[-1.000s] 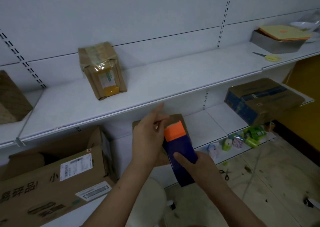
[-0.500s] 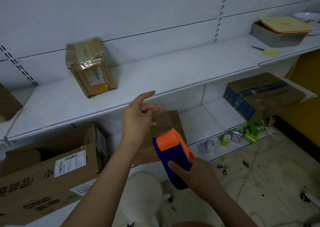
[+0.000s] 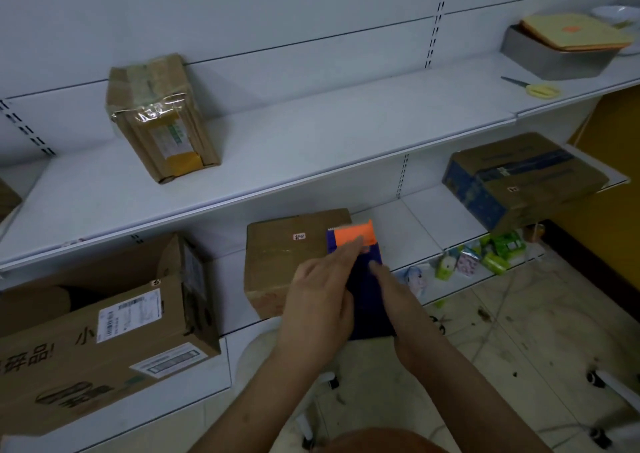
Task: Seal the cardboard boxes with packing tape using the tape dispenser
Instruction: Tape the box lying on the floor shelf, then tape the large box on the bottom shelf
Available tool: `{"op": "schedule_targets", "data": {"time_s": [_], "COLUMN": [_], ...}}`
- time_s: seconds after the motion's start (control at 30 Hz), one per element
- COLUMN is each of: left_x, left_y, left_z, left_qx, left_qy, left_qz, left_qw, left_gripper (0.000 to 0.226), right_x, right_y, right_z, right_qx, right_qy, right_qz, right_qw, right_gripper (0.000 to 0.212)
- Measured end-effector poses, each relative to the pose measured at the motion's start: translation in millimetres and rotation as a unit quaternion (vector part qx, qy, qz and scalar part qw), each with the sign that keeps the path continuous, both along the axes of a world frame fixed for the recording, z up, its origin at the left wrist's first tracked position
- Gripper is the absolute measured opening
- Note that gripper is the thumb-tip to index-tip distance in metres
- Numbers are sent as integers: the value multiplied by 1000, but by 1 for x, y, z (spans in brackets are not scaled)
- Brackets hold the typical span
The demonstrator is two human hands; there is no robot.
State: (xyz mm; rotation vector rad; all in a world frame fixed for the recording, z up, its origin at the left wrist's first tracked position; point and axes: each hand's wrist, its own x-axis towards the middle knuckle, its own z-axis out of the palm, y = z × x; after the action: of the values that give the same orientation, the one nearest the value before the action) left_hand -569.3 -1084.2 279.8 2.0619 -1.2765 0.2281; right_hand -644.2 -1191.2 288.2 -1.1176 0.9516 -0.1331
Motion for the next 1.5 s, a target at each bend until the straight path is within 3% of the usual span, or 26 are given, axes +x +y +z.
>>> {"op": "schedule_targets", "data": {"time_s": [0.1, 0.27, 0.5, 0.63, 0.77, 0.83, 0.9, 0.97, 1.1, 1.3, 1.4, 1.5], "left_x": [-12, -13, -16, -14, -15, -15, -13, -9, -1, 2, -2, -7], "left_y": [5, 3, 8, 16, 30, 41, 45, 37, 8, 7, 14, 18], "left_z": [-10, -17, -26, -34, -36, -32, -28, -23, -2, -15, -24, -32], "left_qx": [62, 131, 151, 111, 99, 70, 37, -21, -74, -133, -160, -165], "left_qy": [36, 43, 61, 98, -26, 68, 253, 378, 562, 628, 634, 643], "left_qz": [-28, -42, -79, -111, -97, -57, 20, 76, 102, 200, 208, 235], "left_qw": [997, 990, 984, 983, 990, 994, 966, 923, 818, 740, 727, 710], "left_gripper": [79, 81, 78, 78, 79, 70, 51, 32, 36, 23, 19, 24], "right_x": [5, 7, 8, 8, 5, 3, 4, 7, 15, 20, 20, 19], "right_y": [-4, -8, -5, -1, -7, -17, -26, -25, -8, 4, 9, 11], "right_z": [8, -7, -22, -27, -34, -28, -23, -18, -32, -46, -51, -56], "right_qx": [135, 108, 7, -116, -92, -144, -209, -224, -201, -166, -147, -136], "right_qy": [-91, -66, 11, 76, 87, 112, 131, 112, 48, 32, 26, 29], "right_qz": [-15, 18, 33, 58, 58, 55, 63, 96, 141, 187, 191, 211], "right_qw": [987, 992, 999, 989, 990, 982, 967, 963, 968, 968, 970, 968], "right_gripper": [48, 66, 60, 55, 61, 69, 71, 73, 61, 51, 33, 35]}}
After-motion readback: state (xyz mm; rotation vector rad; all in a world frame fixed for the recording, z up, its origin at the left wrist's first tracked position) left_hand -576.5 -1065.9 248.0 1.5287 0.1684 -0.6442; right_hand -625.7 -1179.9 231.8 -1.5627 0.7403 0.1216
